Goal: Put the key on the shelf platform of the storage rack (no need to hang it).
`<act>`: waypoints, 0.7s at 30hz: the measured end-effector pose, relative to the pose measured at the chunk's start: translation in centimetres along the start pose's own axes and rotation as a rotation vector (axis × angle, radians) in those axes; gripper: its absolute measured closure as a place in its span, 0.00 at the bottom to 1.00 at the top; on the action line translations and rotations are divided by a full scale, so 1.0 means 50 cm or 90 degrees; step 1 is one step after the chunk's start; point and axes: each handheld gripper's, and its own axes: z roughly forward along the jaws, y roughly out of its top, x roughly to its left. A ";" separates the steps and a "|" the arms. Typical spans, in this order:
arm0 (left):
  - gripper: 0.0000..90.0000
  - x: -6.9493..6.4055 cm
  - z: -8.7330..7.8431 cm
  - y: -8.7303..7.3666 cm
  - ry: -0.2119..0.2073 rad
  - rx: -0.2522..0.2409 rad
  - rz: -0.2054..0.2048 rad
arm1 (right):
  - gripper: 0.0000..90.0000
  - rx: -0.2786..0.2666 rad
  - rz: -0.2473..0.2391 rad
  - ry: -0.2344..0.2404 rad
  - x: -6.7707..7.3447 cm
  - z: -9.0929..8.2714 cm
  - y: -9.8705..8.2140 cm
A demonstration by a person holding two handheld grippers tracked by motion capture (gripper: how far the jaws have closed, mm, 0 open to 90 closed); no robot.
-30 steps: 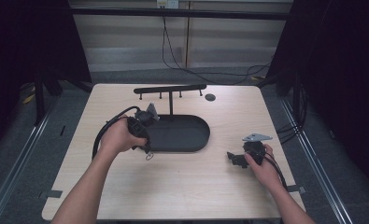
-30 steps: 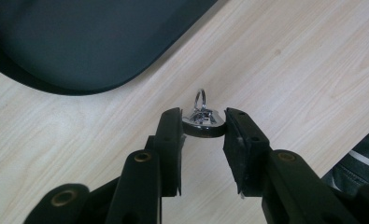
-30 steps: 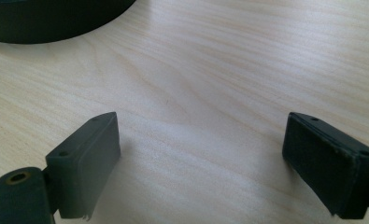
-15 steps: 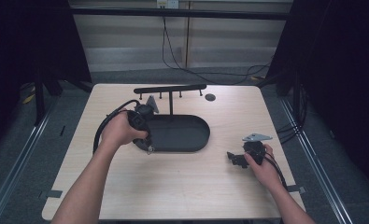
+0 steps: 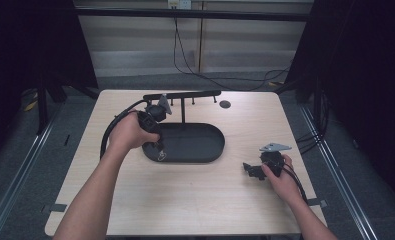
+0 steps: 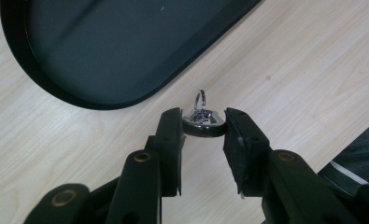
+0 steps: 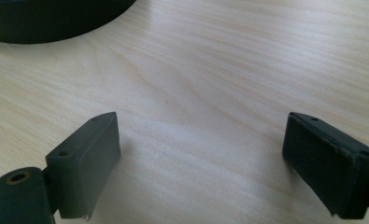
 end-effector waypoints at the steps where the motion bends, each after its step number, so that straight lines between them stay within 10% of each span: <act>1: 0.75 0.000 -0.002 0.002 -0.001 -0.001 -0.001 | 0.12 0.000 0.000 0.000 0.000 0.000 0.000; 21: 0.75 0.019 -0.010 0.031 0.005 -0.010 -0.017 | 0.12 0.000 0.000 0.000 0.000 0.000 0.000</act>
